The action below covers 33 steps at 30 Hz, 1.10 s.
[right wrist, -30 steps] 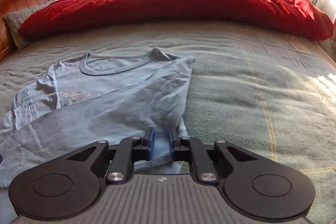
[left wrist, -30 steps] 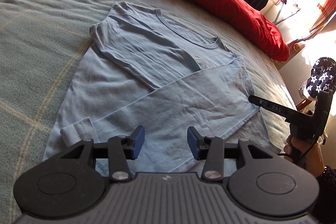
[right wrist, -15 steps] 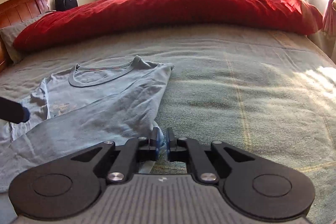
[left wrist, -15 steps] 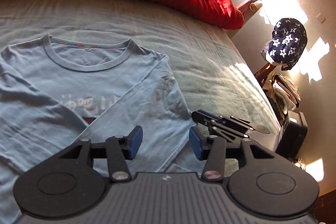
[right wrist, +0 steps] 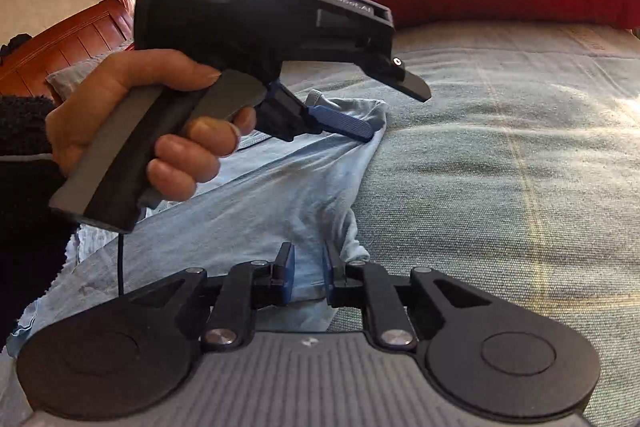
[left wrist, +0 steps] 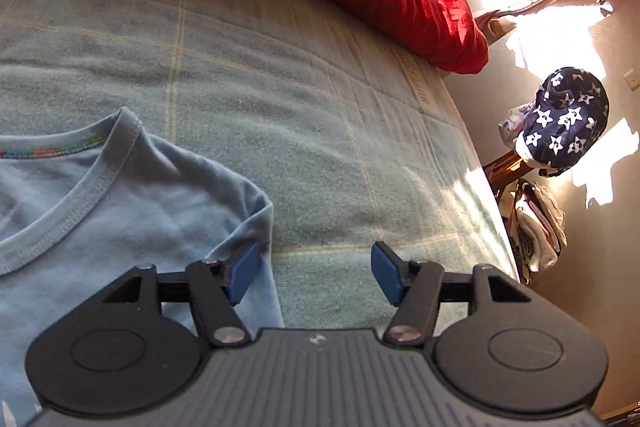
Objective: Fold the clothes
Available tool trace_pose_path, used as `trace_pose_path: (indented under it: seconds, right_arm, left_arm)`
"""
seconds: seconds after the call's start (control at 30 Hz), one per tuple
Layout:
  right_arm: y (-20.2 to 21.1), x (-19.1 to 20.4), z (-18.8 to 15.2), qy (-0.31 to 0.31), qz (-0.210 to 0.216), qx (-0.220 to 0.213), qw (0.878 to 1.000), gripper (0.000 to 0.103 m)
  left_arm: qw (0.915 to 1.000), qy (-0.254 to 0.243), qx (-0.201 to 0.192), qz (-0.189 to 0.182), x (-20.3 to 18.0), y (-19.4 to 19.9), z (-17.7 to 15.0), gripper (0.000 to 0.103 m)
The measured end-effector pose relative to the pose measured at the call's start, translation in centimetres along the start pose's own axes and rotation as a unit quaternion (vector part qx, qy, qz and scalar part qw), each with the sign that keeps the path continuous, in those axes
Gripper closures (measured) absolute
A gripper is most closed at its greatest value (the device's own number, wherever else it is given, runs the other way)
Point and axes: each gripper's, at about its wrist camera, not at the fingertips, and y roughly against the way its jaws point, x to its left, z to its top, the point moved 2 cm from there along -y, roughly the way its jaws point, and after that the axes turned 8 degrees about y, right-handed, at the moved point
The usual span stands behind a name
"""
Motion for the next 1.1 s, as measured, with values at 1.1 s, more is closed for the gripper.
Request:
trace_pose_path:
  seconds: [1.1]
  right_arm:
    - [8.8,3.5,0.6,0.005,0.009,-0.049,0.999,0.063]
  left_arm:
    - [0.9958,-0.070,0.012,0.057,-4.8,16.2,-6.7,0.041]
